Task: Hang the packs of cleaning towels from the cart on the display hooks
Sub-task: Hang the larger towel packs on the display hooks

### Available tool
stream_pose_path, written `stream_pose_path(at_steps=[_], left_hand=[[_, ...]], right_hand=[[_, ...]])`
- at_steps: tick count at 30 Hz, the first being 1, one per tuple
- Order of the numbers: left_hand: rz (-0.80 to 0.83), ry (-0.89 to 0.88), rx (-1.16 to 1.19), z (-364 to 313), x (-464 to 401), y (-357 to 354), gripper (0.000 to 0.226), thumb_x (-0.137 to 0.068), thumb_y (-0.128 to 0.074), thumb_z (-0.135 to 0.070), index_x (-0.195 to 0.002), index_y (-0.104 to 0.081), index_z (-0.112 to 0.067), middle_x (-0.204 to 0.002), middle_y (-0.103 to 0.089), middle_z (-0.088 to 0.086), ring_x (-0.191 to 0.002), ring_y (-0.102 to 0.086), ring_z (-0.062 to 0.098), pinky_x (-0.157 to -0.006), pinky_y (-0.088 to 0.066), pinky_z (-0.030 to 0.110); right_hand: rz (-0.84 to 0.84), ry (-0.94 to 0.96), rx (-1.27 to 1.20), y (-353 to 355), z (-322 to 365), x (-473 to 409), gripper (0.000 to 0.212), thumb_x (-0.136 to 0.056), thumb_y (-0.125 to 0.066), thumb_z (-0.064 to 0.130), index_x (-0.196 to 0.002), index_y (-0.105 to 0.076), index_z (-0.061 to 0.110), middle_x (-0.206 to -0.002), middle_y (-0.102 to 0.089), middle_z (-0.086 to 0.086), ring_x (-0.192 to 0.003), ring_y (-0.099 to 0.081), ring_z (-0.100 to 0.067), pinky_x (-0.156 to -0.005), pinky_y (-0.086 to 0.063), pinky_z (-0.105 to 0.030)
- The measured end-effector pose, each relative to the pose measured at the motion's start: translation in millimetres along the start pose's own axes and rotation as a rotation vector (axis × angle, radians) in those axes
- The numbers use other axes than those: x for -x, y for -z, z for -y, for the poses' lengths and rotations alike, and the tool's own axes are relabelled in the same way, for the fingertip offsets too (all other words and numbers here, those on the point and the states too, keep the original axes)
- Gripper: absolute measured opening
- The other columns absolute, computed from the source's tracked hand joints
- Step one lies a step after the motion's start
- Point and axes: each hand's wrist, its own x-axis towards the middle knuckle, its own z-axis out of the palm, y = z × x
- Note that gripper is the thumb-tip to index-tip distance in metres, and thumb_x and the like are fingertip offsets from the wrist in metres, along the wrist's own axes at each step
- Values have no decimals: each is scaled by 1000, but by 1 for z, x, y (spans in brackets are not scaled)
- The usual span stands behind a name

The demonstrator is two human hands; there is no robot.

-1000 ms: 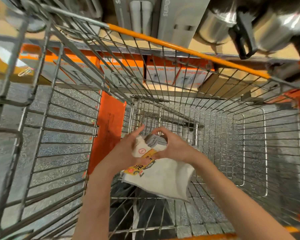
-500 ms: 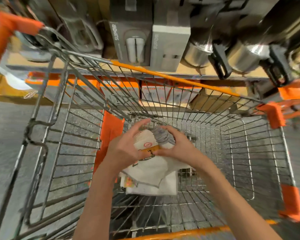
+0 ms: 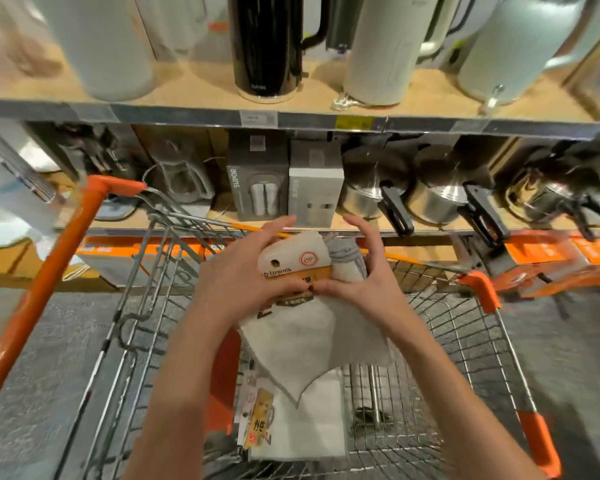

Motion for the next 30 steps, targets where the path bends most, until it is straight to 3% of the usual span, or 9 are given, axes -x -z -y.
stream_pose_path(at_steps=[3, 4, 7, 12, 16, 21, 25, 27, 30], left_hand=[[-99, -85, 10, -14, 1, 21, 81, -55, -64, -75, -126, -27, -69, -102, -54, -33, -100, -57, 4, -81, -52, 40], [-135, -122, 13, -19, 1, 27, 79, -56, -64, -75, -126, -28, -69, -103, -54, -32, -100, -56, 2, -81, -53, 38], [-242, -214, 77, -35, -3, 44, 77, -61, -75, -61, -126, -33, -66, -112, -52, -27, -105, -54, -1, -87, -52, 35], [-372, -334, 267, -60, -7, 66, 79, -69, -81, -32, -125, -35, -64, -119, -40, -34, -116, -44, -12, -82, -44, 4], [-471, -445, 266, -80, -9, 84, 83, -70, -83, -20, -124, -37, -63, -132, -36, -15, -124, -34, -13, -93, -32, 0], [-430, -473, 386, -105, -4, 101, 69, -74, -78, -22, -113, -47, -70, -143, -18, -29, -130, -20, -17, -89, -27, -7], [-423, -488, 436, -123, -3, 106, 45, -69, -69, -43, -104, -56, -68, -147, -1, -38, -138, -7, -13, -94, -21, -5], [-389, -477, 446, -125, -4, 108, 49, -65, -71, -46, -105, -55, -69, -145, 7, -43, -141, -2, -7, -95, -21, 1], [-274, -453, 490, -131, -3, 113, 66, -56, -77, -49, -113, -50, -70, -148, 5, -39, -141, -14, -1, -94, -36, 3]], right_hand=[[-35, 54, -43, 6, 27, -5, 89, -59, -88, 18, -124, -40, 53, -127, -52, 12, -106, -60, -5, -79, -54, -21], [-44, 72, -59, 9, 36, -6, 88, -59, -88, 16, -125, -41, 50, -125, -53, 13, -106, -61, -5, -77, -54, -22], [-77, 107, -65, 17, 62, -9, 86, -61, -87, 14, -125, -42, 49, -109, -60, 24, -99, -64, -4, -71, -54, -19], [-116, 151, -161, 30, 106, -11, 85, -62, -86, 12, -127, -41, 45, -105, -65, 21, -95, -68, -10, -69, -56, -24], [-136, 210, -190, 37, 139, -15, 87, -60, -87, 10, -127, -42, 43, -109, -65, 16, -99, -67, -12, -71, -56, -25], [-170, 246, -283, 48, 177, -20, 80, -58, -84, 16, -121, -46, 48, -121, -59, -5, -96, -69, -22, -70, -57, -33], [-198, 260, -304, 58, 200, -23, 78, -55, -85, 19, -116, -48, 52, -102, -68, 10, -90, -70, -19, -64, -57, -30], [-207, 265, -301, 64, 209, -21, 80, -53, -86, 24, -117, -47, 52, -100, -67, 13, -90, -70, -17, -64, -57, -29], [-222, 293, -288, 72, 222, -16, 82, -54, -85, 27, -122, -44, 47, -96, -68, 16, -89, -70, -13, -63, -57, -27]])
